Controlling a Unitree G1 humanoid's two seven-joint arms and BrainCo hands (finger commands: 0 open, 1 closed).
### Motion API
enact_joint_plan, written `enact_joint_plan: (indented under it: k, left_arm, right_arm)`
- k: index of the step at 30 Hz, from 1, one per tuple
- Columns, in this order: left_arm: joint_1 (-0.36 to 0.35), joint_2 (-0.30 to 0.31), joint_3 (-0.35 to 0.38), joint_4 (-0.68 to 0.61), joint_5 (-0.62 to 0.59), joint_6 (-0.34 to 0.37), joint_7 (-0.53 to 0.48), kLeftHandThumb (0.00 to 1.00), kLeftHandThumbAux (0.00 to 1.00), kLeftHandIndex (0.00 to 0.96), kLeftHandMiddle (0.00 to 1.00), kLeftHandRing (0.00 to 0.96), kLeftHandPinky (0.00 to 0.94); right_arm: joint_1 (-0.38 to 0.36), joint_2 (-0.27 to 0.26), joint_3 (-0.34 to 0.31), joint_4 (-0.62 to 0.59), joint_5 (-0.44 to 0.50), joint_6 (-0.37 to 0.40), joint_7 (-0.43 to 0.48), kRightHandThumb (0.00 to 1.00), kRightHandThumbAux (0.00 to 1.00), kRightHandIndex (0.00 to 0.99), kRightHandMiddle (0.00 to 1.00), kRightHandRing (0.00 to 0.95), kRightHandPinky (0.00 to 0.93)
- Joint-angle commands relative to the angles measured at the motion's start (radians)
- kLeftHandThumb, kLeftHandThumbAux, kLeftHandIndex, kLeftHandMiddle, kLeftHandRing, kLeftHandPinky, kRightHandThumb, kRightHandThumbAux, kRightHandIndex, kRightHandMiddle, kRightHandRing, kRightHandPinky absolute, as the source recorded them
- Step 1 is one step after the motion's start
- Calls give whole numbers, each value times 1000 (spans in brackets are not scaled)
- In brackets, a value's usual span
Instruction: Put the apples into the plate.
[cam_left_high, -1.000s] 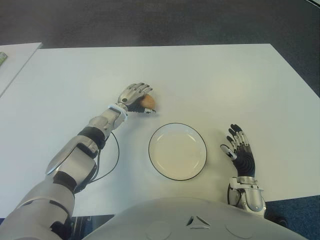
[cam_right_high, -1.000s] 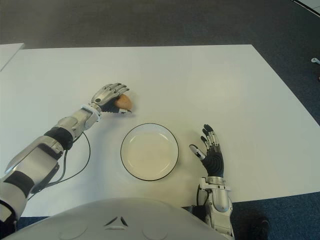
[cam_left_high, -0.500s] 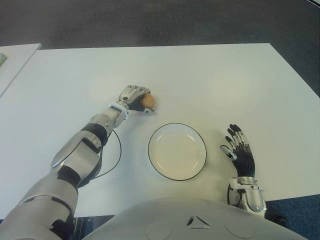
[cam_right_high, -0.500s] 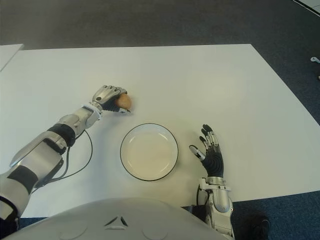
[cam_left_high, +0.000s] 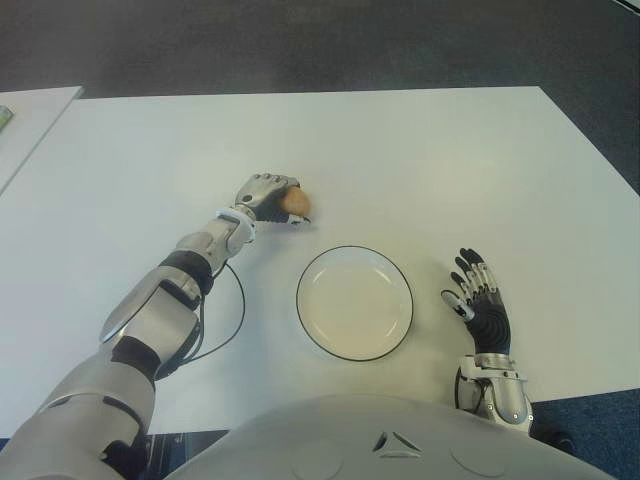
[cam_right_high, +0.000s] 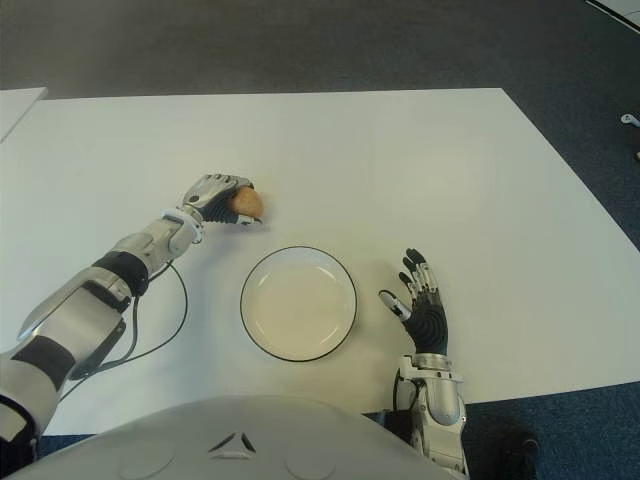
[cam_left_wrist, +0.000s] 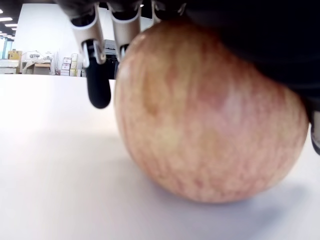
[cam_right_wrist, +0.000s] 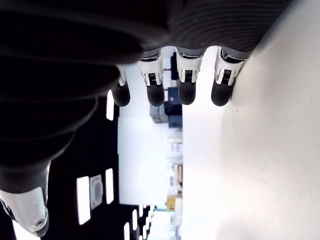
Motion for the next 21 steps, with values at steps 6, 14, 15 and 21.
enact_joint_plan:
  k: [6, 14, 15, 21]
  left_arm:
    - [75, -15, -20, 19, 4, -6, -99, 752, 698, 442, 885, 828, 617]
    - [69, 16, -16, -25, 9, -24, -81, 752, 698, 442, 878, 806, 428]
    - [69, 28, -9, -52, 3, -31, -87, 752, 698, 442, 876, 803, 426]
    - [96, 142, 73, -366, -37, -49, -156, 752, 697, 443, 872, 797, 422]
  right_arm:
    - [52, 13, -2, 107, 23, 127, 6, 167, 605, 64, 71, 69, 109]
    - [41, 11, -6, 115, 34, 136, 13, 171, 599, 69, 78, 75, 114]
    - [39, 10, -6, 117, 36, 137, 14, 171, 598, 69, 78, 75, 114]
    - [22, 8, -9, 138, 37, 144, 13, 168, 596, 68, 75, 73, 111]
